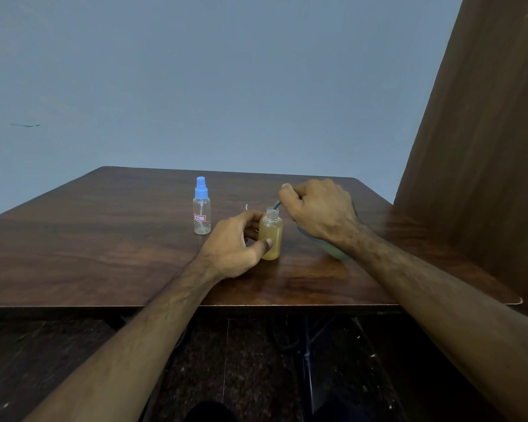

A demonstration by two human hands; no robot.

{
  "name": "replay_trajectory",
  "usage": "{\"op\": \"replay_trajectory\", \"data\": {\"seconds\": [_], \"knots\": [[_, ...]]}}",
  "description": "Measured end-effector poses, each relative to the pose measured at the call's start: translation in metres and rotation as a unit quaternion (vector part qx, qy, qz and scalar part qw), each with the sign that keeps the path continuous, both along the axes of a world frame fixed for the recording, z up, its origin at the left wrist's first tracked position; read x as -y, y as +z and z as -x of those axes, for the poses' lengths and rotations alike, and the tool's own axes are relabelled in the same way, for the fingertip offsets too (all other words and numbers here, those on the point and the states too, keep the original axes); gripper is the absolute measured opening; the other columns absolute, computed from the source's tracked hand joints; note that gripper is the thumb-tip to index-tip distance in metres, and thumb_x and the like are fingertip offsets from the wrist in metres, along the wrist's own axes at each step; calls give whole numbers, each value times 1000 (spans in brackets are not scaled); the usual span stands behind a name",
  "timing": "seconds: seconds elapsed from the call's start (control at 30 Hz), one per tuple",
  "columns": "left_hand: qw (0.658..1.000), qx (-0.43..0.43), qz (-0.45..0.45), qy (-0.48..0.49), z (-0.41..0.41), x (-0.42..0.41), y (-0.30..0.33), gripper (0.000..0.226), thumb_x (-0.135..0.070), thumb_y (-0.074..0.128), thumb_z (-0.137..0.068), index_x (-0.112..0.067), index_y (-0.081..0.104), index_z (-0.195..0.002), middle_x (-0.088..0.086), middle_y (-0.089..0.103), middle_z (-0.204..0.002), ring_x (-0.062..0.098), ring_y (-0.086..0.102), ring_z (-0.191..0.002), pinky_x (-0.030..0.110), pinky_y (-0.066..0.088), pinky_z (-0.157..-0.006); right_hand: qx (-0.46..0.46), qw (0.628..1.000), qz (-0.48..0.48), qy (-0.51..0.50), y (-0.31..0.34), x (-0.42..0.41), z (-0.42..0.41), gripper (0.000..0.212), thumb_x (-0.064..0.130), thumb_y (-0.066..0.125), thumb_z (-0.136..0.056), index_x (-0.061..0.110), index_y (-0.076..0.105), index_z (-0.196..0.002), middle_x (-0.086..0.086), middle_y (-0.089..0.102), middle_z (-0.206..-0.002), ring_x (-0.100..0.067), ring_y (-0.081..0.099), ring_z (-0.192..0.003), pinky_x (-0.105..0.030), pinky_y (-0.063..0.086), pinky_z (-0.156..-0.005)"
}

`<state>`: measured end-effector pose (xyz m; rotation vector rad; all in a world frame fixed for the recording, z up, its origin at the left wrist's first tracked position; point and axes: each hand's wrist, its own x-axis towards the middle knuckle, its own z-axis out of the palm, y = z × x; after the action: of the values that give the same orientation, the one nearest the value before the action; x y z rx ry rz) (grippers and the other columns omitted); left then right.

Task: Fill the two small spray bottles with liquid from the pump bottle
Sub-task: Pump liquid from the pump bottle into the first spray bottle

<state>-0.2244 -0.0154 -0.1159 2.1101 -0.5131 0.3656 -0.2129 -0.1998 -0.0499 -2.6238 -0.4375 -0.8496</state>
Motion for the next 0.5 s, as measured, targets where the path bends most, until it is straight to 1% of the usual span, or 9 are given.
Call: {"op": "replay_trajectory", "data": {"seconds": [0.07,0.1,0.13,0.2,0.27,0.37,0.4,0.47,0.5], "knots": [[1000,0,4,-1,0,0,0,41,-21,76,-86,-23,61,-125,-13,71,-105,0,68,-96,22,55,-87,0,1000,9,-1,1,0,1,62,46,39,-101,12,51,-50,1,48,-47,-18,43,-46,-29,37,-54],[1000,1,4,-1,0,0,-1,41,-21,76,-86,-23,62,-124,-13,71,-104,0,68,-96,21,55,-86,-4,1000,10,1,1,0,1,62,47,38,-100,12,53,-51,1,51,-48,-19,45,-46,-30,40,-54],[1000,2,1,0,0,0,-1,41,-20,76,-86,-23,62,-124,-13,71,-105,0,68,-96,21,54,-85,-11,1000,4,3,2,1,1,63,49,35,-98,10,58,-53,-1,59,-51,-21,51,-49,-31,46,-57],[1000,2,-2,0,0,0,0,42,-21,76,-86,-22,61,-126,-13,71,-106,0,68,-97,21,55,-86,-23,1000,-13,-1,4,2,1,68,55,28,-91,9,68,-61,-7,72,-64,-26,63,-59,-35,55,-65],[1000,0,2,-1,-1,0,-1,43,-22,76,-86,-22,62,-126,-12,71,-107,1,68,-97,24,56,-88,-23,1000,-21,-1,4,3,-1,71,57,28,-92,9,70,-63,-9,73,-67,-28,66,-62,-36,56,-68],[1000,0,5,-3,-1,0,-1,42,-26,75,-83,-23,62,-124,-12,72,-105,1,69,-96,27,57,-89,-10,1000,-14,0,2,1,0,70,56,36,-99,8,68,-59,-8,70,-60,-27,63,-57,-33,53,-64],[1000,-1,5,-4,-1,0,-1,41,-25,75,-84,-23,62,-123,-12,72,-105,1,69,-95,28,58,-89,-9,1000,-9,1,1,0,0,69,54,37,-100,9,65,-56,-6,67,-56,-25,60,-54,-33,51,-61],[1000,-1,6,-4,-1,0,-2,40,-22,75,-84,-24,63,-122,-12,73,-104,2,70,-95,29,58,-90,-10,1000,2,-1,1,-2,2,67,51,38,-102,12,51,-48,-1,53,-47,-21,49,-48,-32,43,-58],[1000,0,7,-3,-1,0,-2,40,-21,76,-85,-24,63,-122,-12,73,-104,2,70,-94,30,58,-90,-12,1000,5,-3,1,-2,3,66,49,38,-103,14,46,-47,1,47,-45,-19,45,-47,-32,41,-57]]}}
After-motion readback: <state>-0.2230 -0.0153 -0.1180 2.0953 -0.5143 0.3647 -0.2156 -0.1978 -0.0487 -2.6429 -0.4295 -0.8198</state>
